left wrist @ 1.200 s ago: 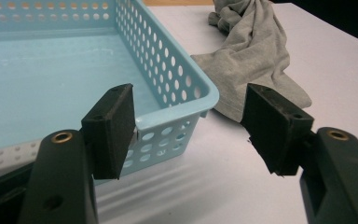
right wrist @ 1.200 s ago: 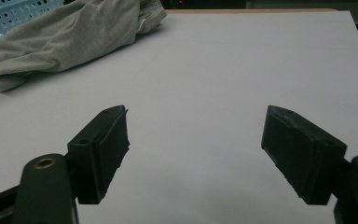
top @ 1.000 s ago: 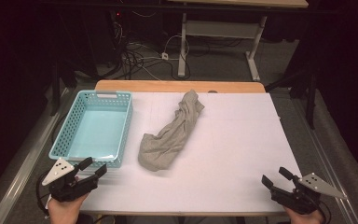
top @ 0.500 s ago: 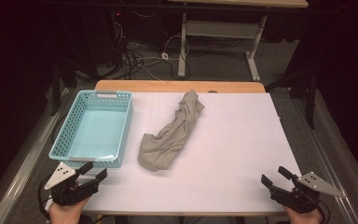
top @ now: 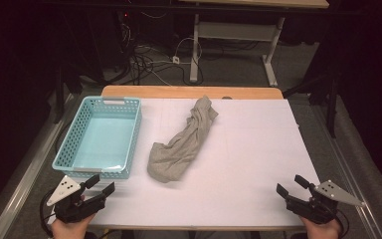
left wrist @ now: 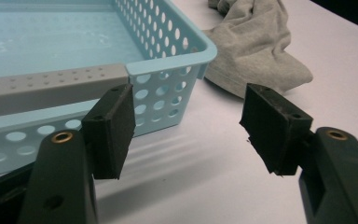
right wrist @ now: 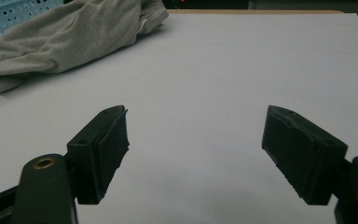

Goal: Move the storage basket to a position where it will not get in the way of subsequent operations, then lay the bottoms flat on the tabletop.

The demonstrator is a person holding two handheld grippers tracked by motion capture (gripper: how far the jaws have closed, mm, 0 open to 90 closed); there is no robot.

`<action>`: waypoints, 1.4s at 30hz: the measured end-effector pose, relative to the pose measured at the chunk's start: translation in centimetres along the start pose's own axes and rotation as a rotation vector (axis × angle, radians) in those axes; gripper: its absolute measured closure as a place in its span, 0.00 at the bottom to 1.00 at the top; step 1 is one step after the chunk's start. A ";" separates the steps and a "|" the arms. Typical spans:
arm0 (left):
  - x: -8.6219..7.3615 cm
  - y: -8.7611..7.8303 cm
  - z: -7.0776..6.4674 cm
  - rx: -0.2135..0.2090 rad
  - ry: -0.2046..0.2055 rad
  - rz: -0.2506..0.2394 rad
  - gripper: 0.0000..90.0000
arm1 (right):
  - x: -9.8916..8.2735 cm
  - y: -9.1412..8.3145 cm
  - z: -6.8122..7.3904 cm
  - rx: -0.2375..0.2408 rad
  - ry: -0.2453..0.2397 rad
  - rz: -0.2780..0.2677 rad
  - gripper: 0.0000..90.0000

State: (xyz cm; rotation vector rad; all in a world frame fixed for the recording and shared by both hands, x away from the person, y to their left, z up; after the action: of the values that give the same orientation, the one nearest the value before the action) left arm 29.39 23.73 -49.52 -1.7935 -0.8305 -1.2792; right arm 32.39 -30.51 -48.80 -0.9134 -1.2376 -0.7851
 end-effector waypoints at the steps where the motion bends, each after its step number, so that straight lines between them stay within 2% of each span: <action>1: 0.0 0.1 -0.2 -0.005 0.003 0.001 0.38 | 0.0 0.0 0.0 -0.001 0.001 0.001 0.25; 12: 0.0 1.2 -2.1 -0.070 0.053 0.026 0.38 | 0.0 0.0 -0.1 -0.012 0.008 0.001 0.25; 21: 0.4 2.5 -3.4 -0.119 0.071 0.027 0.38 | 0.0 0.3 0.0 -0.017 0.002 0.008 0.26; 26: 0.6 3.4 -3.9 -0.150 0.062 0.028 0.38 | -0.1 0.3 -0.3 -0.031 0.011 0.012 0.26; 31: 0.4 4.3 -5.3 -0.186 0.093 0.042 0.38 | -0.1 0.4 -0.2 -0.033 0.003 0.011 0.26; 36: 0.1 5.1 -6.3 -0.219 0.103 0.061 0.39 | -0.1 0.4 -0.3 -0.043 0.008 0.012 0.26; 39: 0.2 5.4 -6.6 -0.229 0.093 0.058 0.39 | -0.1 0.6 -0.2 -0.041 -0.001 0.012 0.26; 42: 0.2 6.0 -7.0 -0.233 0.101 0.064 0.39 | 0.0 0.7 0.0 -0.041 -0.006 0.008 0.26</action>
State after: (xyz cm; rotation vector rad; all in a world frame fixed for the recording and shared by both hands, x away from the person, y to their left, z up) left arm 31.33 14.67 -49.24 -1.9010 -0.5822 -1.4607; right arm 33.07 -30.21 -48.88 -0.9544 -1.2264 -0.8040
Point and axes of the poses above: each handheld gripper's, and its own axes: y roughly forward along the jaws, x roughly out of its top, z roughly to its left, the point moved 8 cm from there along y, roughly forward along the jaws, and after that the axes turned 15 degrees about -z, right-handed, at the moved point
